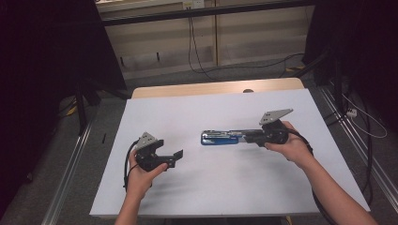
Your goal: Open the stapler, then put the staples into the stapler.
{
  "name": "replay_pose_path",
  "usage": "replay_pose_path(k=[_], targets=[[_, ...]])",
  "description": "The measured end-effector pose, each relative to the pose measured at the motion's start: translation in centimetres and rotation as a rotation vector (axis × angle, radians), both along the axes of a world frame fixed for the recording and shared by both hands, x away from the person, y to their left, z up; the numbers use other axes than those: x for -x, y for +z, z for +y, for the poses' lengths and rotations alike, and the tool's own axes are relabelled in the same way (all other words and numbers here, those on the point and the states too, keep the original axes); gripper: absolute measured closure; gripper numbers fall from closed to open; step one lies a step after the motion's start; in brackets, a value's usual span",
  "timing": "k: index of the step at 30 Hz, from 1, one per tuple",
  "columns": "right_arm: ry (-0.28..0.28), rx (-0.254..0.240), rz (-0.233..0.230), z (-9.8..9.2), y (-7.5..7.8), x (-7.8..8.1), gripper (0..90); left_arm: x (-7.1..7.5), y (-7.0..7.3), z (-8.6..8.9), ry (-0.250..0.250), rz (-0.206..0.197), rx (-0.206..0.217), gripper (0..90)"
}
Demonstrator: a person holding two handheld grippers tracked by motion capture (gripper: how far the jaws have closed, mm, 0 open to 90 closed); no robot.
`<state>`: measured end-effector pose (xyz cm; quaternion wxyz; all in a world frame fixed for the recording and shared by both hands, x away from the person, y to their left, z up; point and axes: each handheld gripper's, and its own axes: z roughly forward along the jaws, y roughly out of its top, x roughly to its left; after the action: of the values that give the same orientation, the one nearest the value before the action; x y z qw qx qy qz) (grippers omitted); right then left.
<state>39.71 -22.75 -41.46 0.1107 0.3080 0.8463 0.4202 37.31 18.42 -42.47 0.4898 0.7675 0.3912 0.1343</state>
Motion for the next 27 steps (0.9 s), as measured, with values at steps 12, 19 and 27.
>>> replay_pose_path(k=[12, 19, 27], targets=[[0.04, -0.005, -0.001, 0.9, 0.5, -0.9, 78.9, -0.1, -0.1, 0.2, 0.005, 0.003, 0.004, 6.2], [0.057, -0.003, -0.009, 1.3, 1.0, -1.5, 78.9, -0.1, -0.1, 0.3, 0.008, 0.001, 0.005, 6.2], [0.076, 0.001, -0.016, 1.9, 1.3, -2.3, 78.9, -0.2, -0.1, 0.5, 0.016, -0.001, 0.013, 6.2]])
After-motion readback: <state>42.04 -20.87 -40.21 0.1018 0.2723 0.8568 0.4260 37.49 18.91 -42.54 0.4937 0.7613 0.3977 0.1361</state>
